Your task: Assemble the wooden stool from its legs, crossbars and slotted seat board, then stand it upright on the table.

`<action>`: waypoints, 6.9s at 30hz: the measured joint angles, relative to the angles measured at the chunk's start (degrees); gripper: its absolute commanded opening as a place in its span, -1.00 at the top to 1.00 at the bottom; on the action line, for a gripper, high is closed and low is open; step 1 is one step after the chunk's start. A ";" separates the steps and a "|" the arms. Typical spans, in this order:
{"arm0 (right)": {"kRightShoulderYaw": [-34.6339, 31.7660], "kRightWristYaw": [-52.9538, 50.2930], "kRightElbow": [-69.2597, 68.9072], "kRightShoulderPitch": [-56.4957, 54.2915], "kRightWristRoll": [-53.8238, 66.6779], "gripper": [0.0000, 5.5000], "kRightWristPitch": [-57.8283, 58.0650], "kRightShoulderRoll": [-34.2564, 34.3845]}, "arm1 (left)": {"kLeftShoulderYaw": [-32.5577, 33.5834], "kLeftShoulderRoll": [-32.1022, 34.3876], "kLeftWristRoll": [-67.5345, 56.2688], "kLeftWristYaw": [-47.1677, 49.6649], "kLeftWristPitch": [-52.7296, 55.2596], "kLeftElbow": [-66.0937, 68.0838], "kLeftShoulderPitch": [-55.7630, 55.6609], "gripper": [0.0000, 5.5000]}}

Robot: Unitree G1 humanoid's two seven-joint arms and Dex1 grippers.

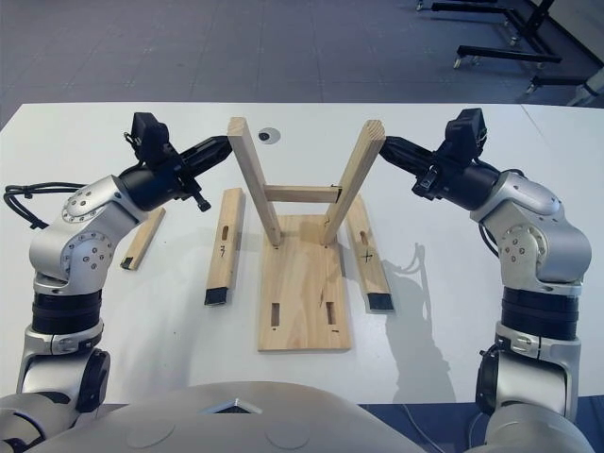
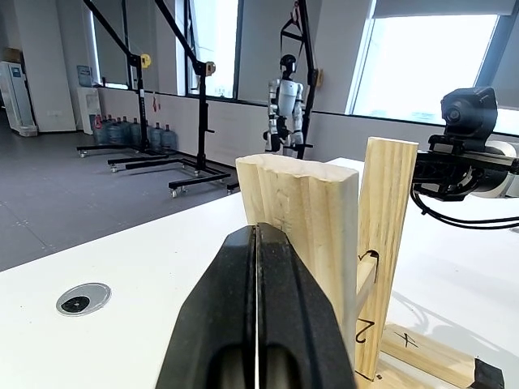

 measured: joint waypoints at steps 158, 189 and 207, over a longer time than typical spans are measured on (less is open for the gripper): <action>16.16 -37.42 -32.38 36.56 -24.67 0.37 -10.65 21.30 | 14.48 -2.24 17.86 25.29 3.87 -4.23 31.57 -0.31; 14.22 -39.55 -33.96 33.48 -19.97 0.37 -7.37 22.85 | 12.24 3.89 17.16 19.03 11.25 -1.79 33.14 0.53; 3.15 -46.47 -35.49 17.06 12.51 0.37 8.76 24.92 | 6.21 -0.75 24.55 15.32 -24.80 0.45 29.50 0.53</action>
